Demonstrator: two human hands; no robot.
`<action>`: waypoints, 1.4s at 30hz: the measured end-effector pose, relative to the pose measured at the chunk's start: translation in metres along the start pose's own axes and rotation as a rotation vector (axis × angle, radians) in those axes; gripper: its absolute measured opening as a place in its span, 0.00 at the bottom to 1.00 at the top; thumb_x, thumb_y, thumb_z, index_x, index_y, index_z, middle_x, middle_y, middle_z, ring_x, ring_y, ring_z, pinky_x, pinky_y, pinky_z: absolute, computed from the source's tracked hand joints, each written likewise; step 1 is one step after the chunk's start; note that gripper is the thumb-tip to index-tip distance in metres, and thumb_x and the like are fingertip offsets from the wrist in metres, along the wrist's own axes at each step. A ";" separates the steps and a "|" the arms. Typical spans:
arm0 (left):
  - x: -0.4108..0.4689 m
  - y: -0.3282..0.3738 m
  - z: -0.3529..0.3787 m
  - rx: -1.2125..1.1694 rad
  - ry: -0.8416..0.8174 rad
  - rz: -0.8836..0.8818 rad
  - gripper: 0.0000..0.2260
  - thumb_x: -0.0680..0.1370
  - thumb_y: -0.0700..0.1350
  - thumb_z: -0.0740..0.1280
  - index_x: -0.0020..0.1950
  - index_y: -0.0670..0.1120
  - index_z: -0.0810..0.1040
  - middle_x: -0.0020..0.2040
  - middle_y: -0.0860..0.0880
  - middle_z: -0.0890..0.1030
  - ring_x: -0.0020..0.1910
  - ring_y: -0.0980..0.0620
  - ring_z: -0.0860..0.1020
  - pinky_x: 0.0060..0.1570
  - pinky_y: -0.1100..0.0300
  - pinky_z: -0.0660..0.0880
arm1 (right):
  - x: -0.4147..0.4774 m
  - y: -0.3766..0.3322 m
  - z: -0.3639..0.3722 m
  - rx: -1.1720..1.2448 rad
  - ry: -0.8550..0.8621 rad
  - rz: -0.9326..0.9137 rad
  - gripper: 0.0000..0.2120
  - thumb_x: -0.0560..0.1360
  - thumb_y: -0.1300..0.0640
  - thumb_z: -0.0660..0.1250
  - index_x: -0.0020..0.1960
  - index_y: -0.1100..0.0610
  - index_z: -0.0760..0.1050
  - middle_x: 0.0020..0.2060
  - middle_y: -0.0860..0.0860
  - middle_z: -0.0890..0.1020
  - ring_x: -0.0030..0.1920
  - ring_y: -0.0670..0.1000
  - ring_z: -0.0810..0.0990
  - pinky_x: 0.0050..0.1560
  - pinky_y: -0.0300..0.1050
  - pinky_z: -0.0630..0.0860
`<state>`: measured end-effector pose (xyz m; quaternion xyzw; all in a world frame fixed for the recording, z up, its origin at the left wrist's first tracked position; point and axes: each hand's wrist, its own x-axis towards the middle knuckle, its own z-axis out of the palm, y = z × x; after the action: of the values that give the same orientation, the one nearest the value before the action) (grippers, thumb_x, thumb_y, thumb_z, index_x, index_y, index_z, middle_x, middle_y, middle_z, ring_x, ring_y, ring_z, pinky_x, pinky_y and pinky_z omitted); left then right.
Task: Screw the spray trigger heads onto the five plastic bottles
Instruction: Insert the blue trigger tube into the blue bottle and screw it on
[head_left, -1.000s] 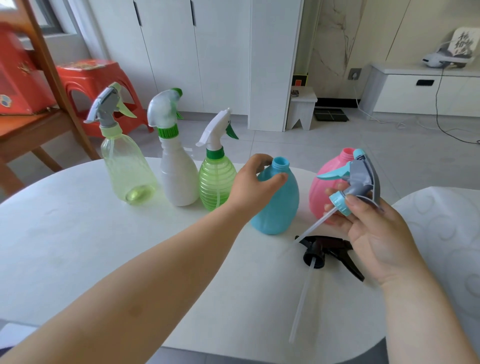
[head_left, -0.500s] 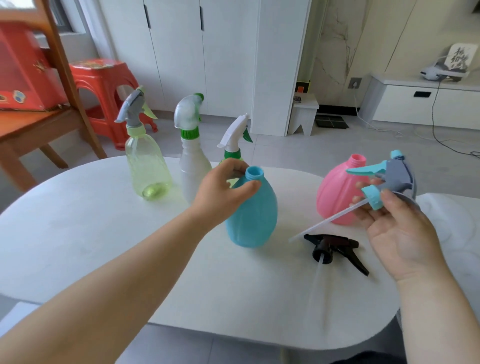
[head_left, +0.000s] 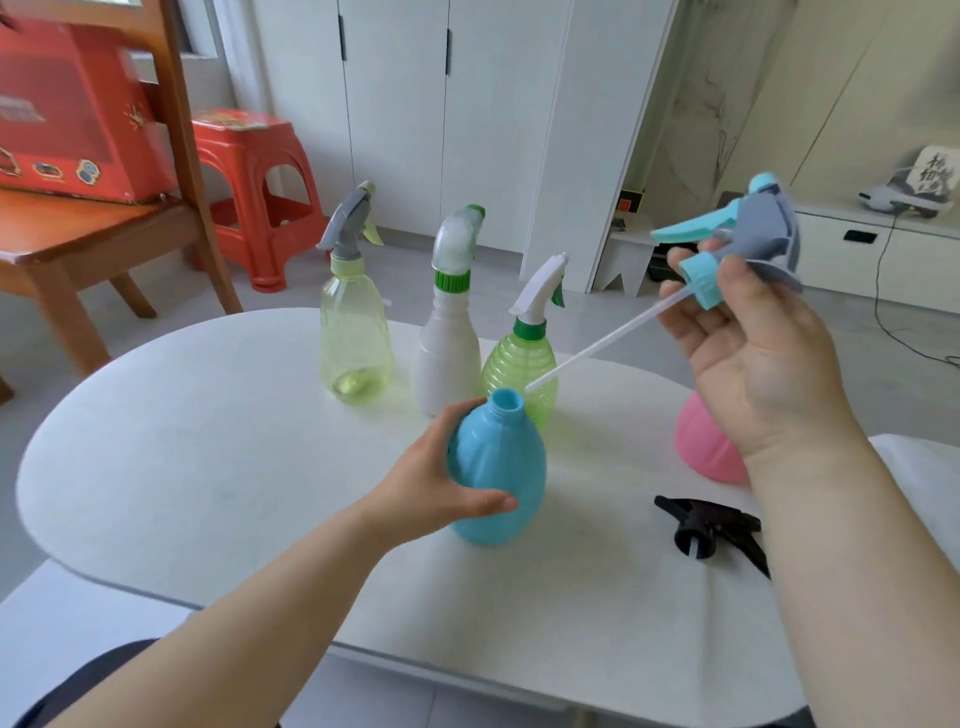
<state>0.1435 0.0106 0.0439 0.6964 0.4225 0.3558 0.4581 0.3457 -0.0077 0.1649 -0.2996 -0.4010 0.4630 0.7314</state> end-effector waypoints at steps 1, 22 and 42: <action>0.001 -0.003 0.000 -0.006 -0.019 -0.010 0.33 0.63 0.40 0.76 0.56 0.63 0.62 0.52 0.63 0.72 0.48 0.73 0.72 0.40 0.81 0.68 | 0.003 0.003 0.004 -0.037 -0.013 0.005 0.08 0.74 0.62 0.58 0.42 0.56 0.74 0.32 0.46 0.84 0.35 0.44 0.81 0.43 0.37 0.79; 0.005 -0.013 0.004 0.031 0.036 0.006 0.34 0.60 0.44 0.78 0.55 0.64 0.62 0.49 0.64 0.72 0.50 0.64 0.73 0.42 0.80 0.69 | -0.015 0.081 0.007 -0.618 -0.375 0.212 0.08 0.71 0.62 0.65 0.41 0.49 0.76 0.36 0.41 0.83 0.43 0.39 0.80 0.49 0.31 0.74; -0.001 -0.020 0.007 0.113 -0.101 -0.087 0.45 0.62 0.42 0.77 0.71 0.52 0.53 0.66 0.53 0.67 0.67 0.54 0.66 0.66 0.57 0.65 | -0.026 0.092 0.010 -0.922 -0.274 0.143 0.06 0.67 0.56 0.70 0.42 0.50 0.74 0.41 0.50 0.80 0.43 0.46 0.78 0.42 0.34 0.73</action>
<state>0.1439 0.0123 0.0229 0.7191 0.4482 0.2756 0.4539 0.2900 0.0053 0.0875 -0.5555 -0.6355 0.3216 0.4291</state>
